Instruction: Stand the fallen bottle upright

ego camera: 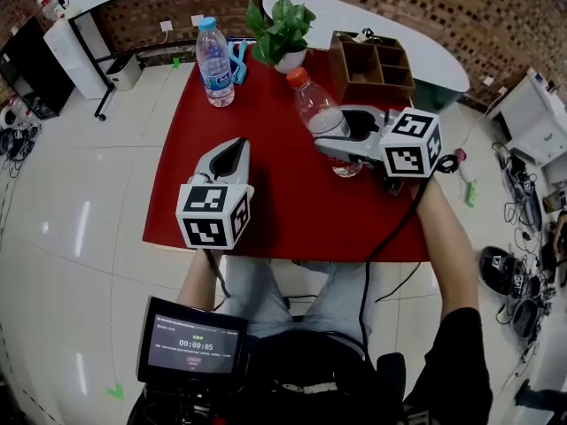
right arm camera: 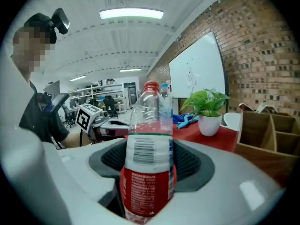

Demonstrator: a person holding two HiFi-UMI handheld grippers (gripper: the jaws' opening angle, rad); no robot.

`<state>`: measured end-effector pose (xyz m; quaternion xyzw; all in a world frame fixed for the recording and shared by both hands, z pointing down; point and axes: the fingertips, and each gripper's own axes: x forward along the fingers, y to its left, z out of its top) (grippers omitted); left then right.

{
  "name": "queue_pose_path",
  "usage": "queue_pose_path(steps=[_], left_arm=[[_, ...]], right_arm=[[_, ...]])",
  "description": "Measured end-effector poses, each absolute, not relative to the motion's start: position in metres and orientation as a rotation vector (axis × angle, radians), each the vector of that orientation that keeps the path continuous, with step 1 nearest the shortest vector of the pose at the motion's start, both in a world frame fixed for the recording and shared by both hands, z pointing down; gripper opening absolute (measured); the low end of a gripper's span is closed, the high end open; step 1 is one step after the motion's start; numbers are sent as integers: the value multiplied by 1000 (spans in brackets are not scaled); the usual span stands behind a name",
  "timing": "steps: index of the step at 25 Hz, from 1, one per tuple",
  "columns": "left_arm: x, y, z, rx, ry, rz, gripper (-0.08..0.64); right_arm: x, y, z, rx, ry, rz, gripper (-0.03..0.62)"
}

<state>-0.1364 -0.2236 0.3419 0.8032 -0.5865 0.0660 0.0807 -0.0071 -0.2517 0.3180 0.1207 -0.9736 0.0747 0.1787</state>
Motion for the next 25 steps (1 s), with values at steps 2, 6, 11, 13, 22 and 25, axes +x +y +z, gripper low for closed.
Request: queue_pose_path(steps=[2,6,11,13,22,25], left_arm=[[-136,-223,342,2397,-1752,202,6],[-136,-223,343,2393,-1750,210,6],[-135,-225,344,2389,-1747,217,6],[-135,-225,344,2388,-1746,218,6],[-133,-226,345,2386,-1746,223,6],[-133,-226,345,2385,-1745,225,6]], right_arm=[[3,-249,314,387,-2784,202,301],[21,-239,310,461,-2839,122,301],[41,-228,306,528,-2892,57,302],[48,-222,305,537,-2901,19,305],[67,-211,305,592,-2870,-47,304],[59,-210,292,616,-2956,1,302]])
